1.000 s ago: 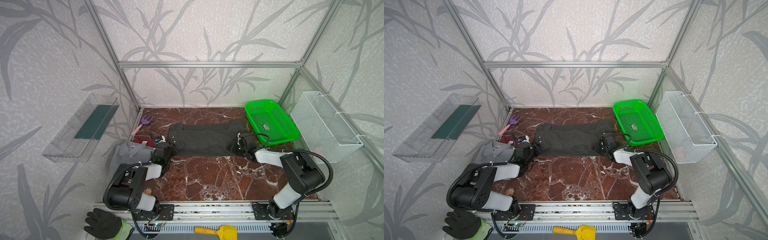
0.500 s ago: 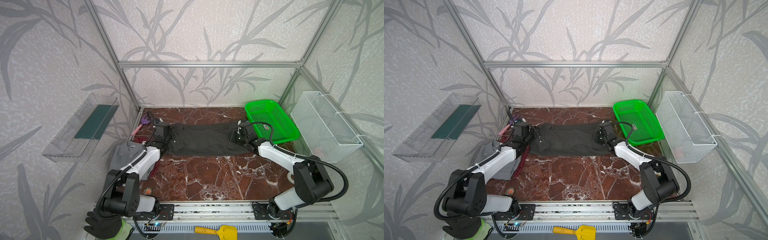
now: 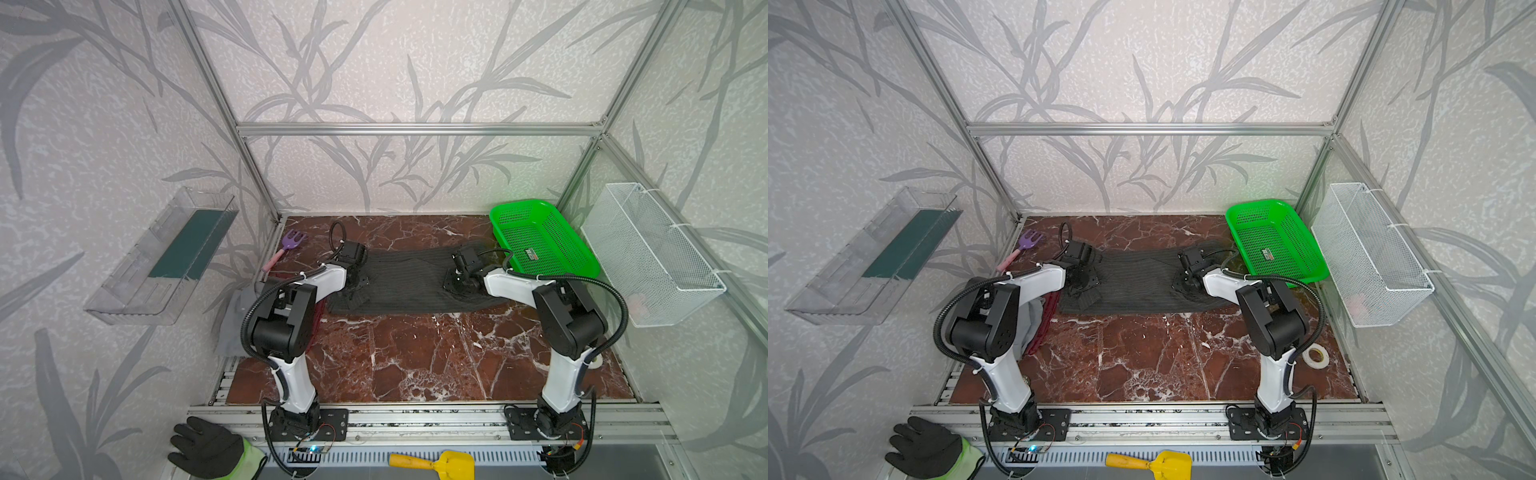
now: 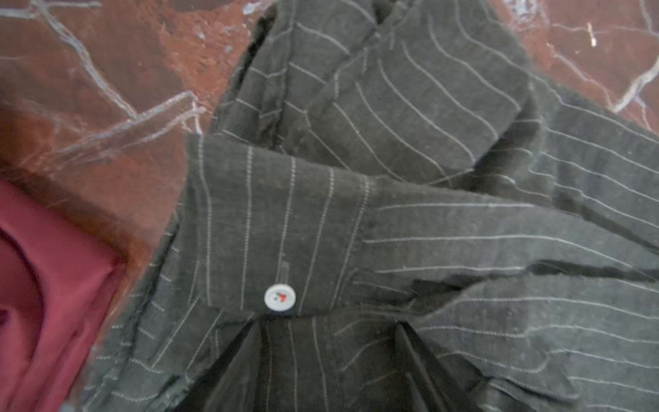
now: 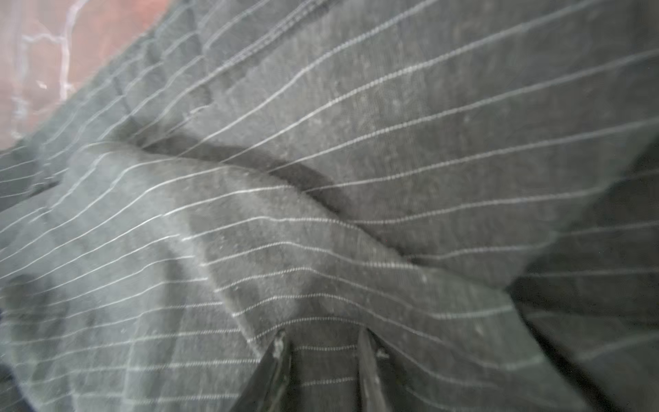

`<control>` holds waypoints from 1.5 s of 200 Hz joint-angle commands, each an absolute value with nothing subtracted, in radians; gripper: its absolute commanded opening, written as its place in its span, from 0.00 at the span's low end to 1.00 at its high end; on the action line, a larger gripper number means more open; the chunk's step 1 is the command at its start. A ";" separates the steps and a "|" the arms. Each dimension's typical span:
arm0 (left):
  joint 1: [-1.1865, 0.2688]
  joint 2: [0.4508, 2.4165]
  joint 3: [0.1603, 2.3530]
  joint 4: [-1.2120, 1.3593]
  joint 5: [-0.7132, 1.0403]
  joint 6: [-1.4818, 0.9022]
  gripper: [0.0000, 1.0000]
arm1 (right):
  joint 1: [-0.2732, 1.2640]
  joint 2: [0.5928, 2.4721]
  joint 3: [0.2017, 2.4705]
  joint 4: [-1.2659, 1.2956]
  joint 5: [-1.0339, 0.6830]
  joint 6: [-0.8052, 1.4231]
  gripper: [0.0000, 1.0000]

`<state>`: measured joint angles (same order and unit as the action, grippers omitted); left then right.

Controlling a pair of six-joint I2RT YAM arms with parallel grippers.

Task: Fold and stack the long sleeve shirts

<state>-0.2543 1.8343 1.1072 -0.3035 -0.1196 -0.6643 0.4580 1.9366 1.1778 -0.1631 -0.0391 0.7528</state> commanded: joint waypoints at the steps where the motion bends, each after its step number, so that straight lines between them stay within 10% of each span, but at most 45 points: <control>1: -0.277 1.796 1.061 -0.366 -0.178 -0.709 0.61 | 0.429 1.997 1.246 -0.241 -0.014 0.725 0.34; 199: -1.095 1.430 0.740 -0.280 -0.343 -1.273 0.61 | 0.414 2.353 1.827 -0.451 -0.209 0.462 0.34; 300: -0.954 1.058 0.733 -0.374 -0.520 -0.865 0.70 | 0.460 2.027 1.714 -0.501 -0.137 0.404 0.40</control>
